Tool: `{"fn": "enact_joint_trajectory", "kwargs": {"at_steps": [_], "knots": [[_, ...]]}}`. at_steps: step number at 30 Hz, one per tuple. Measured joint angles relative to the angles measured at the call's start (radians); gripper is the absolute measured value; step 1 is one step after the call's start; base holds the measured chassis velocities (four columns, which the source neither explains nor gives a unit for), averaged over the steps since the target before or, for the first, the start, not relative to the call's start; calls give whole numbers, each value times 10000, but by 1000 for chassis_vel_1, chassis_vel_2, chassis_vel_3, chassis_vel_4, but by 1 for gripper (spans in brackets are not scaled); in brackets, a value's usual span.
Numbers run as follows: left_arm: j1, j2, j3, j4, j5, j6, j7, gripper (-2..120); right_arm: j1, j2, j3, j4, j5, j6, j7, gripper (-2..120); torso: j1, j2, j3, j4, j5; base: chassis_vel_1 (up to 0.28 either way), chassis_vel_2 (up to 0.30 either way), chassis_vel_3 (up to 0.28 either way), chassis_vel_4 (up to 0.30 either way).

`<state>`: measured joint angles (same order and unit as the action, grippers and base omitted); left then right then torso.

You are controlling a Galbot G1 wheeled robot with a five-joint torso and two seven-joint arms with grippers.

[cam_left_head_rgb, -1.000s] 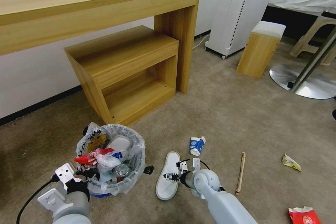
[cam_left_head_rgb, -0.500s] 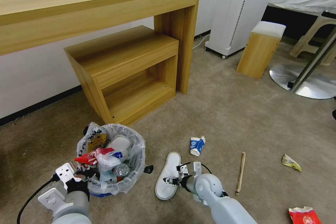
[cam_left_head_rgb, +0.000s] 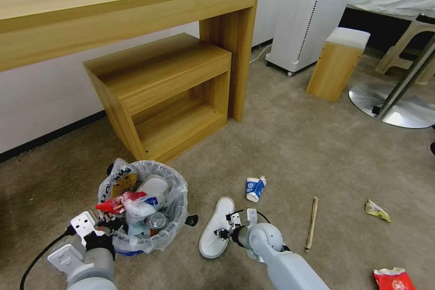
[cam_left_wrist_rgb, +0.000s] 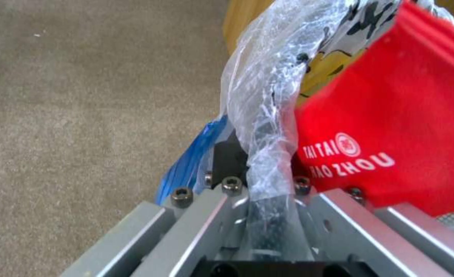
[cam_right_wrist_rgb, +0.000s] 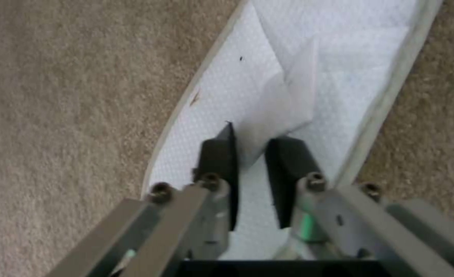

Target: Pick up the trash bin and place the garbage on the floor into it.

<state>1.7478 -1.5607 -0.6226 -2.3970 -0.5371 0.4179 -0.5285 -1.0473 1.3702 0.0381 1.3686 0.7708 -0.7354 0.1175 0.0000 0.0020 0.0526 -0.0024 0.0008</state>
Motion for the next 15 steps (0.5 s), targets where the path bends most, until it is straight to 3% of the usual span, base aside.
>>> {"fn": "enact_joint_trajectory", "kwargs": {"at_steps": [4,10,13,15], "knots": [[2,-20,27,41,29,-23,1,0,7,2,35,-50,-119,38,-34,0,0,0,0,0,0,0,0,0,0],[-44,-22,40,126,35,-36,14,0,-11,-69,153,20,-333,253,-94,0,0,0,1,0,1,0,0,0,0],[-113,5,8,260,16,-45,18,0,-231,-288,261,542,-739,838,-300,0,-1,0,0,0,2,0,0,0,0],[-176,40,-12,436,-20,-49,17,0,-652,-653,560,1518,-1210,1810,-806,0,0,0,1,0,1,0,0,0,0]]}}
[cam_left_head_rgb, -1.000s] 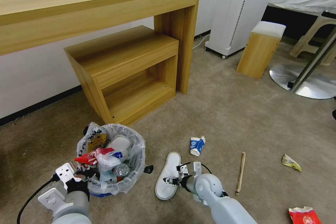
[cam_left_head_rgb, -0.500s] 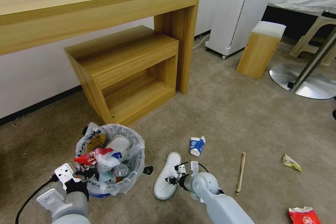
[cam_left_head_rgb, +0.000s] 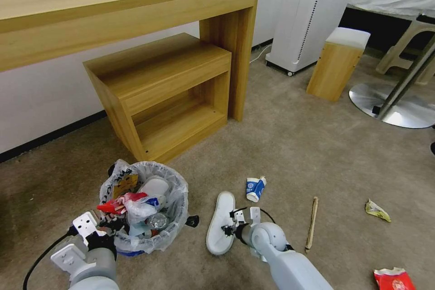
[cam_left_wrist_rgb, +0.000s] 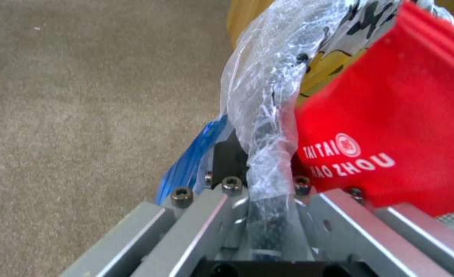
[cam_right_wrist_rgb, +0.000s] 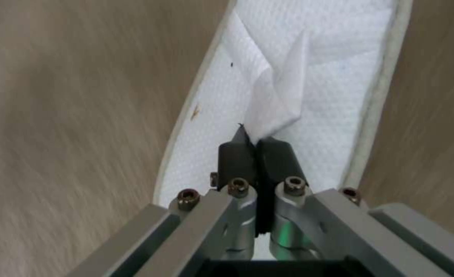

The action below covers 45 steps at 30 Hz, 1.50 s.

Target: Pick up the trash bin and place the garbage on the floor into it.

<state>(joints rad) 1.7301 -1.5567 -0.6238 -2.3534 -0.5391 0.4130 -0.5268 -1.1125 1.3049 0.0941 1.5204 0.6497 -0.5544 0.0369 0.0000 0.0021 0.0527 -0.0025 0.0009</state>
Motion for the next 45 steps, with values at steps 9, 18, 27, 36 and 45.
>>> {"fn": "enact_joint_trajectory", "kwargs": {"at_steps": [9,18,27,36,45], "knots": [[-149,-30,442,418,-225,90,-4,0,-868,-1630,1449,2774,51,4531,-3952,0,0,0,-1,-2,0,0,0,0,0],[-64,21,1420,344,-395,350,52,0,125,-1934,1256,2752,1165,7376,-8676,0,0,0,-1,0,-1,0,0,0,0],[197,-3,2121,-63,-65,354,97,0,991,-1272,-93,1843,827,7803,-7867,0,0,0,0,1,-1,0,0,0,0],[264,-49,2245,-198,69,354,98,0,1095,-1101,-767,1505,16,8101,-7373,0,0,0,0,0,-1,0,0,0,0],[383,-87,2324,-284,163,341,100,0,1279,-1102,-1062,1189,-1048,8328,-7032,0,0,0,-1,0,-2,0,0,0,0]]}}
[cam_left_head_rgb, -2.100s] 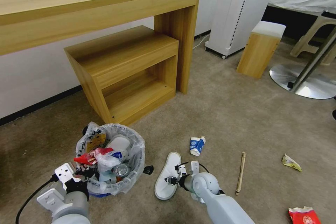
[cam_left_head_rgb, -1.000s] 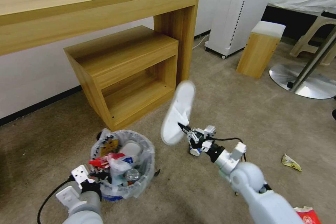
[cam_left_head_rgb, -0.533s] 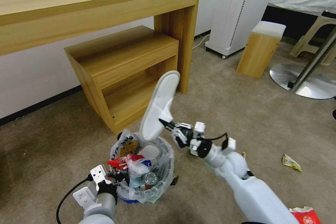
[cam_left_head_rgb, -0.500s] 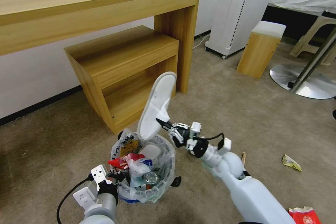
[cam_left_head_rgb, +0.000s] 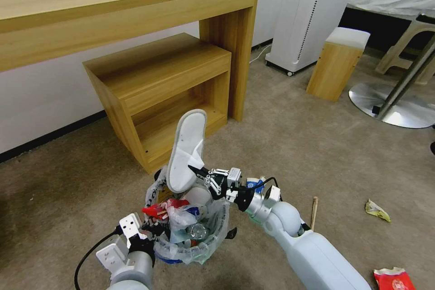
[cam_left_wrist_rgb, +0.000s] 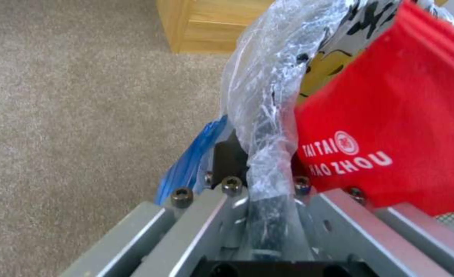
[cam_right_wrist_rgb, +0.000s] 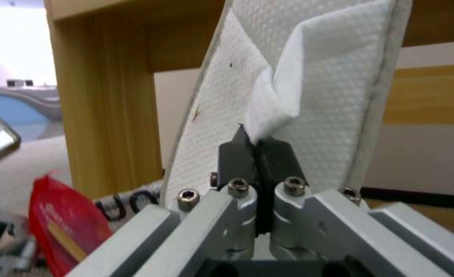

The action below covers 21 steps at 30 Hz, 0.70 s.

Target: Pick up the trash bin and place the garbage on the floor into it.

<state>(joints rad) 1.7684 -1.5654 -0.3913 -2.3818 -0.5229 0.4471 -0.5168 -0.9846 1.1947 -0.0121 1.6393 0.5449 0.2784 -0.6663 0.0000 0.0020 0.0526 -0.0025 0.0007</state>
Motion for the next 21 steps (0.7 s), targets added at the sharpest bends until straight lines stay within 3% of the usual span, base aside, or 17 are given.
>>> {"fn": "enact_joint_trajectory", "kwargs": {"at_steps": [4,8,10,12,13,15,21], "knots": [[38,0,-31,-49,2,-7,0,0,34,-33,-46,-55,-265,41,-32,0,0,0,0,0,0,0,0,0,0],[45,-6,-43,-66,4,-11,1,0,31,-58,-49,-52,-303,41,-161,10,0,0,0,0,0,0,0,0,0],[46,-26,-30,-65,27,-25,2,0,-3,-83,-38,-20,-278,32,-236,22,0,0,0,1,0,0,0,0,0],[46,-29,-26,-63,33,-28,3,0,-10,-89,-29,-13,-270,31,-258,22,0,0,0,0,1,0,0,0,0],[41,-39,-16,-35,60,-39,8,0,-62,-144,50,30,-235,24,-371,32,0,0,0,0,0,0,0,0,0],[36,-44,-13,-22,68,-40,8,0,-90,-174,87,49,-224,22,-417,35,0,0,0,0,1,0,0,0,0],[8,-78,40,28,98,-50,18,0,-186,-276,221,75,-155,8,-521,61,0,0,0,0,1,0,0,0,0]]}}
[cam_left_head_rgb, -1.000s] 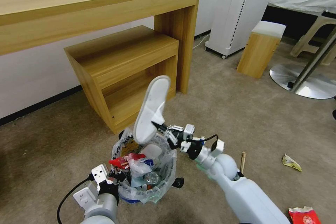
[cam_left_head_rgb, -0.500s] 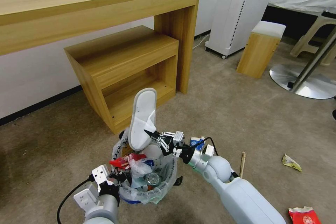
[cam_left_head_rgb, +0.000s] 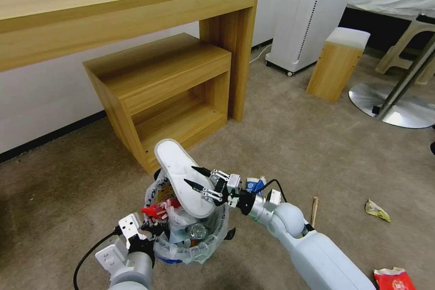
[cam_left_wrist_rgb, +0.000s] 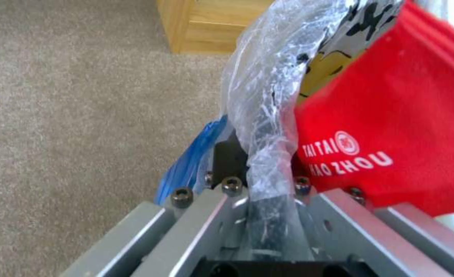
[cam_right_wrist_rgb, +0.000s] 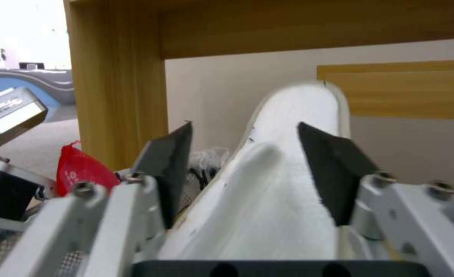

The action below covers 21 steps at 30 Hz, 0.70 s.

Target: Pick up the trash bin and place the garbage on the floor into it.

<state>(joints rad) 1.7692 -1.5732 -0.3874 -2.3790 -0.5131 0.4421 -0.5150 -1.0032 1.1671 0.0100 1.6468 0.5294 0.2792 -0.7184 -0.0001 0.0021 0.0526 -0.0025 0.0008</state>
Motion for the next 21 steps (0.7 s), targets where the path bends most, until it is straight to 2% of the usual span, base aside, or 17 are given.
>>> {"fn": "enact_joint_trajectory", "kwargs": {"at_steps": [2,6,7,9,12,16,19,21], "knots": [[-1,0,1,2,2,-1,0,0,-9,2,5,-2,11,-2,0,65,0,0,0,0,0,0,0,0,0],[6,25,-35,3,3,-17,8,0,-58,28,54,28,63,-5,-3,82,0,0,0,0,0,0,0,0,0],[6,25,-35,3,3,-17,8,0,-58,28,54,28,63,-5,-3,82,0,0,0,0,0,0,0,0,0],[5,43,-69,3,2,-34,11,0,-75,48,81,50,110,0,-11,95,0,0,0,0,0,0,0,0,0],[4,52,-80,2,-11,-35,16,0,-106,31,155,175,244,16,-47,99,0,0,0,0,0,0,0,0,0],[-11,69,-151,-3,-47,-35,36,0,-170,-49,322,592,1125,-56,-168,100,0,0,0,1,-1,0,0,0,0],[-13,75,-161,-4,-55,-37,36,0,-179,-104,368,697,1608,-211,-26,100,0,0,0,0,-1,0,0,0,0],[-19,74,-118,-10,-62,-37,39,0,-90,-102,377,558,2117,-459,455,100,0,0,0,0,-1,0,0,0,0]]}}
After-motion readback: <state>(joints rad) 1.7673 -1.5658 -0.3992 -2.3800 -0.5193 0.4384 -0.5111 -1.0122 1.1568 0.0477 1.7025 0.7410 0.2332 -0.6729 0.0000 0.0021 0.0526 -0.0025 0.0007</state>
